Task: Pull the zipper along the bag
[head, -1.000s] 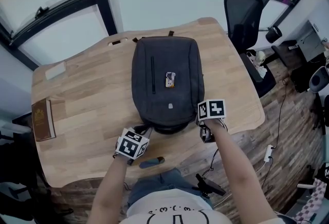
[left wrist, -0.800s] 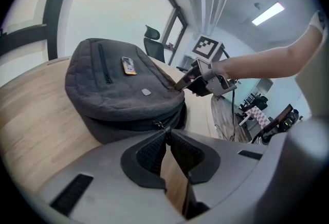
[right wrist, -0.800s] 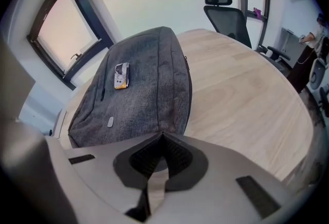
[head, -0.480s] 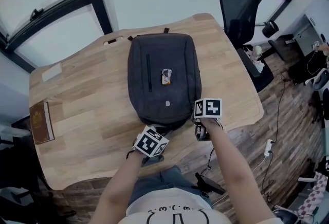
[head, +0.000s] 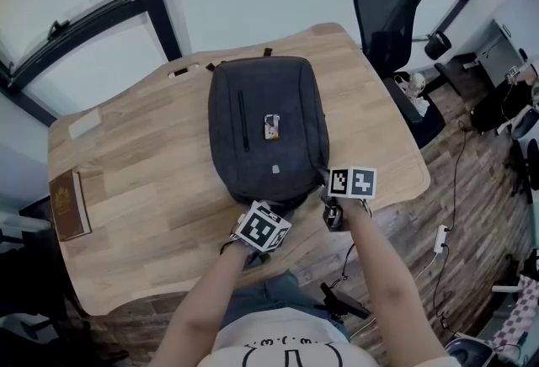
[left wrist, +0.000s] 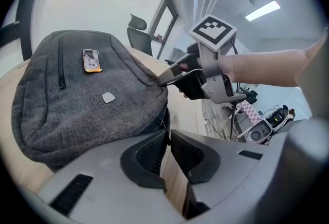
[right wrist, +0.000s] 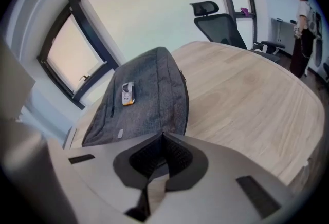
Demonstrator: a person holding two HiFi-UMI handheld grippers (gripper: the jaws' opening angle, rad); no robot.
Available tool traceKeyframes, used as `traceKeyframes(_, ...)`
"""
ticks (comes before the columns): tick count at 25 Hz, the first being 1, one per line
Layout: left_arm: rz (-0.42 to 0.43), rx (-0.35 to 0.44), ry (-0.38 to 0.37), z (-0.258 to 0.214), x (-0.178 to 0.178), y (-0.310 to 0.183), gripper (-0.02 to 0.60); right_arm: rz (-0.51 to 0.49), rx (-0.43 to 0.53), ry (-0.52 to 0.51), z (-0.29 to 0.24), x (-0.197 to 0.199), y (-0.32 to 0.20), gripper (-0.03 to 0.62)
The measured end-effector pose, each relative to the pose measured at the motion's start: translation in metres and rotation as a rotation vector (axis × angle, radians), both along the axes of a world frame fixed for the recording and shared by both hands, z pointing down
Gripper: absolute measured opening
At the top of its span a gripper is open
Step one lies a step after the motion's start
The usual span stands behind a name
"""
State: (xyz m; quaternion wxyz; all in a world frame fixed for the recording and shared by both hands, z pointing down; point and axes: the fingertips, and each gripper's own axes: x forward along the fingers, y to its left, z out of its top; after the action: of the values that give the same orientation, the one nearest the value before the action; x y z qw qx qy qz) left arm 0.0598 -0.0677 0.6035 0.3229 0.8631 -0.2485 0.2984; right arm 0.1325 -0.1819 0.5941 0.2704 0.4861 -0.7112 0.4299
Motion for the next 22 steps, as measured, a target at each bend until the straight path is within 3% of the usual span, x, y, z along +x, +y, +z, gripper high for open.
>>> traceKeyframes(3,0.053,0.041,-0.009,-0.005,-0.001,0.008,0.04,0.006,0.077,-0.026,-0.02,0.002,0.012,0.052)
traceKeyframes(7,0.113,0.132,-0.015,-0.02,-0.011,0.017,0.118,-0.05,0.152,0.009,-0.036,0.0,0.036,0.052)
traceKeyframes(13,0.075,0.264,-0.067,-0.047,-0.063,0.012,0.126,-0.108,0.22,0.024,-0.06,-0.008,0.068,0.052)
traceKeyframes(17,0.071,0.31,-0.103,-0.053,-0.089,-0.001,0.155,-0.126,0.251,-0.005,-0.067,-0.017,0.077,0.055)
traceKeyframes(18,0.079,0.321,-0.115,-0.054,-0.095,-0.005,0.165,-0.135,0.243,-0.042,-0.066,-0.023,0.08,0.172)
traceKeyframes(19,0.084,0.331,-0.125,-0.055,-0.101,-0.009,0.17,-0.143,0.23,-0.08,-0.065,-0.028,0.085,0.353)
traceKeyframes(22,0.094,0.35,-0.143,-0.061,-0.116,-0.02,0.176,-0.133,0.233,-0.099,-0.063,-0.033,0.093,0.377)
